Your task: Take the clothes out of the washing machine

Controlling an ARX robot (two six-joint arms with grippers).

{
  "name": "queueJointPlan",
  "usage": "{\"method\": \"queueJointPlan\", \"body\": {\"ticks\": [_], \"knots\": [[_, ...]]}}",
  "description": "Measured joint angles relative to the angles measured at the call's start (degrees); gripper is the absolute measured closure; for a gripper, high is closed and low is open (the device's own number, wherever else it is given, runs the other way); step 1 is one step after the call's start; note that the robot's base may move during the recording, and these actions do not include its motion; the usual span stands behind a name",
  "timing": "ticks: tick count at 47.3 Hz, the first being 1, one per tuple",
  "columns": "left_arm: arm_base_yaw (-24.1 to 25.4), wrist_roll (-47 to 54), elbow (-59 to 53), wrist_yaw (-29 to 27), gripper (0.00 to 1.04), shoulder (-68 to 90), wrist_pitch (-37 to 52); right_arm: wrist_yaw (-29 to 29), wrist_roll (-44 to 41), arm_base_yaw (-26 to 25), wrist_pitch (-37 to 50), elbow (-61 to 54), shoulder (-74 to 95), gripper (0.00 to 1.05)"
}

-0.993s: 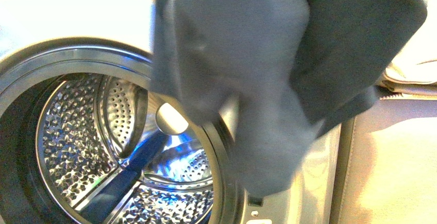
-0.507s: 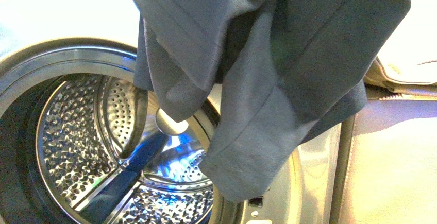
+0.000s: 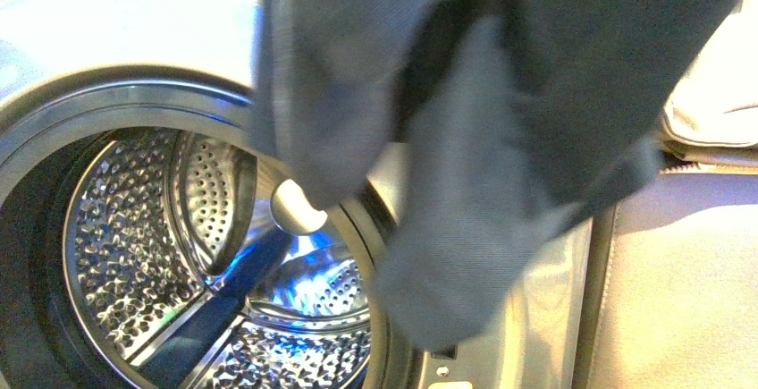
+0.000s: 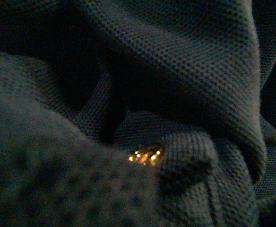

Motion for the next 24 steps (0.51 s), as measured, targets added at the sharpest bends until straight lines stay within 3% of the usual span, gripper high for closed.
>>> {"method": "queueJointPlan", "body": {"ticks": [5,10,21,24], "knots": [[-0.1,0.0,0.5,0.0,0.17,-0.3,0.0,-1.9,1.2,-3.8,-1.1,-2.6,-4.3,0.92],[-0.1,0.0,0.5,0.0,0.05,-0.5,0.0,-4.5,2.4,-7.6,-2.5,-4.1,-7.9,0.93],[-0.1,0.0,0.6,0.0,0.07,-0.5,0.0,-18.5,8.5,-26.5,-7.5,-5.4,-17.3,0.93],[-0.1,0.0,0.6,0.0,0.07,-0.5,0.0,-24.2,10.7,-33.8,-8.2,-5.4,-18.6,0.93]]}}
